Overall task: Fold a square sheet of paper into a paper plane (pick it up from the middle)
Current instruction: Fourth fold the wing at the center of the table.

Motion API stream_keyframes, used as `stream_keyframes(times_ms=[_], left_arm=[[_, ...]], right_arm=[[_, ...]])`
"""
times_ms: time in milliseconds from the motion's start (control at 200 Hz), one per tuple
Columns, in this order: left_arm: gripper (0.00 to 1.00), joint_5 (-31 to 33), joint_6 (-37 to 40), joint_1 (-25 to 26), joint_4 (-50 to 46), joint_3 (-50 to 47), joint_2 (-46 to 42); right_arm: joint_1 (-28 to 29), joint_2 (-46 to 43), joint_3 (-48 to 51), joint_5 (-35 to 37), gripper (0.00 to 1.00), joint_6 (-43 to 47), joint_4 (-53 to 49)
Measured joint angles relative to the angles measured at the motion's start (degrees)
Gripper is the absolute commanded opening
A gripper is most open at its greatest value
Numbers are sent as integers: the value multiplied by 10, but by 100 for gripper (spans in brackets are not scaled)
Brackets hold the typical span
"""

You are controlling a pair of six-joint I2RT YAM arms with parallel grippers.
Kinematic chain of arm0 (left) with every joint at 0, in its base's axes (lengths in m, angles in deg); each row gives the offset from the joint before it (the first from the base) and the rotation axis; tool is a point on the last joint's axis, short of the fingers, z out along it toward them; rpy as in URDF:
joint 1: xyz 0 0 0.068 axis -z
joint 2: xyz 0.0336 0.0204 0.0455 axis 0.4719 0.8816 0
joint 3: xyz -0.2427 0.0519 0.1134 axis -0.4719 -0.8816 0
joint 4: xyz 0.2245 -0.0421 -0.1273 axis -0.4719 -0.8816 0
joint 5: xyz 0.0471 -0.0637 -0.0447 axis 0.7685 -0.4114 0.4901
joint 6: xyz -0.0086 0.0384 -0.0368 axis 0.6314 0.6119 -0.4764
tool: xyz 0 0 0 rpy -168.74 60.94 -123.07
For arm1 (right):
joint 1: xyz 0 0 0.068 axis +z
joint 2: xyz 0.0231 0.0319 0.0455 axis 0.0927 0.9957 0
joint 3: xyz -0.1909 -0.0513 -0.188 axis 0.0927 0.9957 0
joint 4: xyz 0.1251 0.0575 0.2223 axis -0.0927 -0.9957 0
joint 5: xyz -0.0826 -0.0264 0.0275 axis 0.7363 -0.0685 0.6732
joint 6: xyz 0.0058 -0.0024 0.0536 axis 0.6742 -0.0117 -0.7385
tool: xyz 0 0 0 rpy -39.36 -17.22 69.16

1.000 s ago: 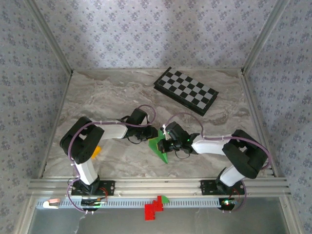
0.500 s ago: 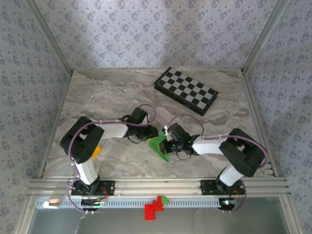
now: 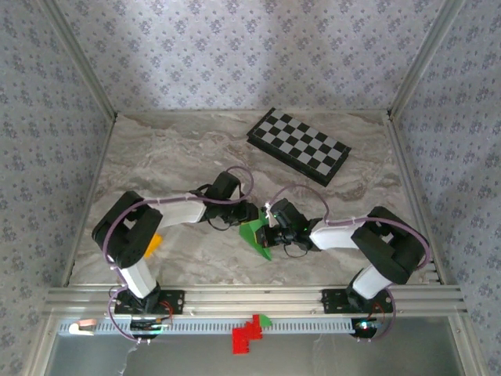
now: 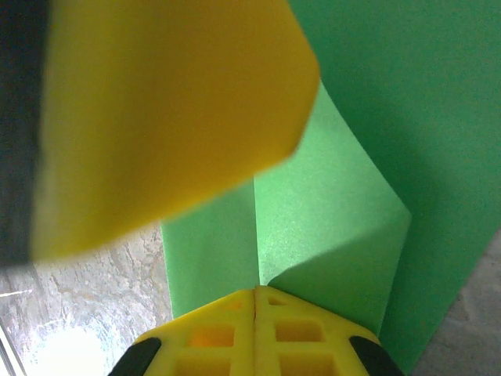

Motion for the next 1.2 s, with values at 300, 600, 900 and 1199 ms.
stream_keyframes(times_ms=[300, 600, 900, 1199], left_arm=[[23, -1, -8, 7, 4, 0, 36], [22, -7, -8, 5, 19, -1, 49], [21, -8, -8, 5, 19, -1, 50], [20, -8, -8, 6, 20, 0, 52]], right_arm=[[0, 0, 0, -2, 4, 0, 0], [2, -13, 0, -3, 4, 1, -26], [37, -56, 20, 7, 4, 0, -73], [70, -102, 61, 38, 4, -22, -71]])
